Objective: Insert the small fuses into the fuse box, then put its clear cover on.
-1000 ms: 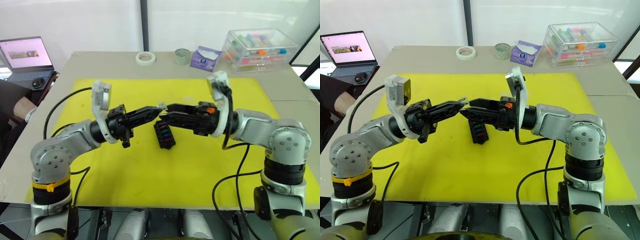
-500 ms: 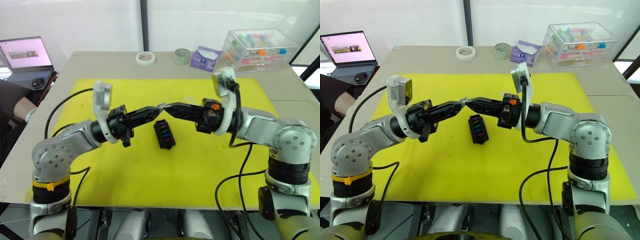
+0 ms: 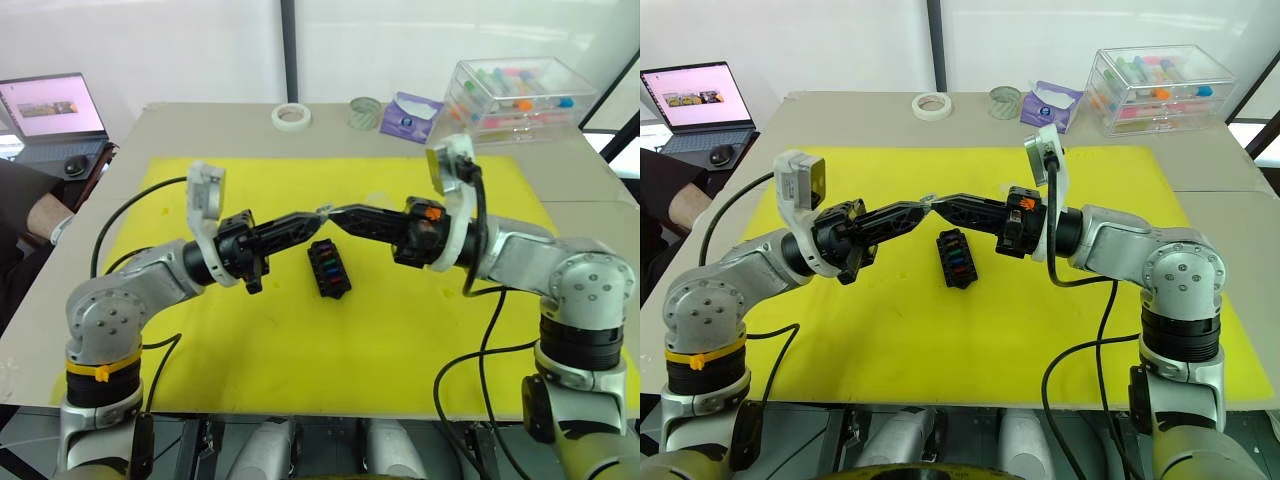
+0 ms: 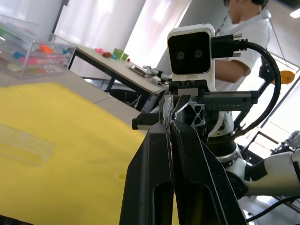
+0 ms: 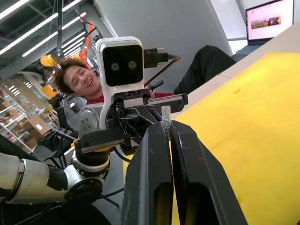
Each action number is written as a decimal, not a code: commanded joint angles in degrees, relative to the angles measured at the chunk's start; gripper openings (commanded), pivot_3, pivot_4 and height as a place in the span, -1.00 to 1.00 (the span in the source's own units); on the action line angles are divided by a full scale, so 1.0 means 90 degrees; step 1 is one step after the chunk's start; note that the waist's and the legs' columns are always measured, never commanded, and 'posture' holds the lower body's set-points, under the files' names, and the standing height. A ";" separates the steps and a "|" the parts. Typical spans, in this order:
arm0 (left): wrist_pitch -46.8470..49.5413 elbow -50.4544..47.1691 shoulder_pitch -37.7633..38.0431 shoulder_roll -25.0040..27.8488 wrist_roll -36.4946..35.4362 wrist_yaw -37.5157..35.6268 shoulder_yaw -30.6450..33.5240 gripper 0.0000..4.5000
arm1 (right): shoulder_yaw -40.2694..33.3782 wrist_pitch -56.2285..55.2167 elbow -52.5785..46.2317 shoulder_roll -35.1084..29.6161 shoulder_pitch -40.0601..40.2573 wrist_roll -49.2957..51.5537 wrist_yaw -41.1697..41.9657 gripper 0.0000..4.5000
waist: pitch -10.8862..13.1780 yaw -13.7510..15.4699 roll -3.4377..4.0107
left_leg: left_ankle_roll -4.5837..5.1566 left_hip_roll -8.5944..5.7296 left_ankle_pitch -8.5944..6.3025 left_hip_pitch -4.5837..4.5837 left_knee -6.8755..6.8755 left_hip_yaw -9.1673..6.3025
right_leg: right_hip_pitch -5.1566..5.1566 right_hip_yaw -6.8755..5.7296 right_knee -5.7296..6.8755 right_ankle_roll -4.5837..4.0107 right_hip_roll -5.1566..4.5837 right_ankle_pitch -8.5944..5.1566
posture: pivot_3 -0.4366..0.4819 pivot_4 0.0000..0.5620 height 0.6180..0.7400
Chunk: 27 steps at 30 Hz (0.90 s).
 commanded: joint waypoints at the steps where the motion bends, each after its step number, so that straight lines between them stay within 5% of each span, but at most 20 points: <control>1: -0.0178 -0.0114 -0.0039 0.0078 0.0020 -0.0014 -0.0017 -1.00 | 0.0031 -0.0090 -0.0108 -0.0048 -0.0063 0.0166 -0.0009 -0.55 | 0.0000 -0.0002 0.0000 | 0.0000 0.0000 0.0000 0.0000 0.0000 0.0000 | 0.0000 0.0000 0.0000 0.0000 0.0000 0.0000 | -0.05 -0.47 1.00; 5: -0.0223 -0.0093 -0.0038 0.0109 0.0036 -0.0034 -0.0051 -1.00 | 0.0055 -0.0111 -0.0074 -0.0081 -0.0077 0.0198 -0.0036 0.06 | 0.0000 0.0001 0.0000 | 0.0000 0.0000 0.0000 0.0000 -0.0001 0.0000 | 0.0000 0.0000 -0.0001 0.0000 0.0000 0.0000 | -0.05 -0.47 1.00; 24: -0.0301 -0.0036 -0.0057 0.0139 0.0013 -0.0063 -0.0124 -1.00 | 0.0052 -0.0217 0.0066 -0.0200 -0.0087 0.0419 -0.0188 0.06 | 0.0000 0.0003 0.0000 | 0.0000 0.0000 0.0000 0.0000 -0.0003 0.0000 | 0.0000 0.0000 -0.0003 0.0000 0.0001 0.0000 | -0.05 -0.47 1.00; 27: -0.0282 -0.0061 -0.0039 0.0129 -0.0017 -0.0054 -0.0143 -1.00 | 0.0100 -0.0260 0.0019 -0.0183 -0.0072 0.0397 -0.0199 -0.22 | 0.0000 0.0003 0.0000 | 0.0000 0.0000 0.0000 0.0000 -0.0003 0.0000 | 0.0000 0.0000 -0.0003 0.0000 0.0000 0.0000 | -0.05 -0.47 1.00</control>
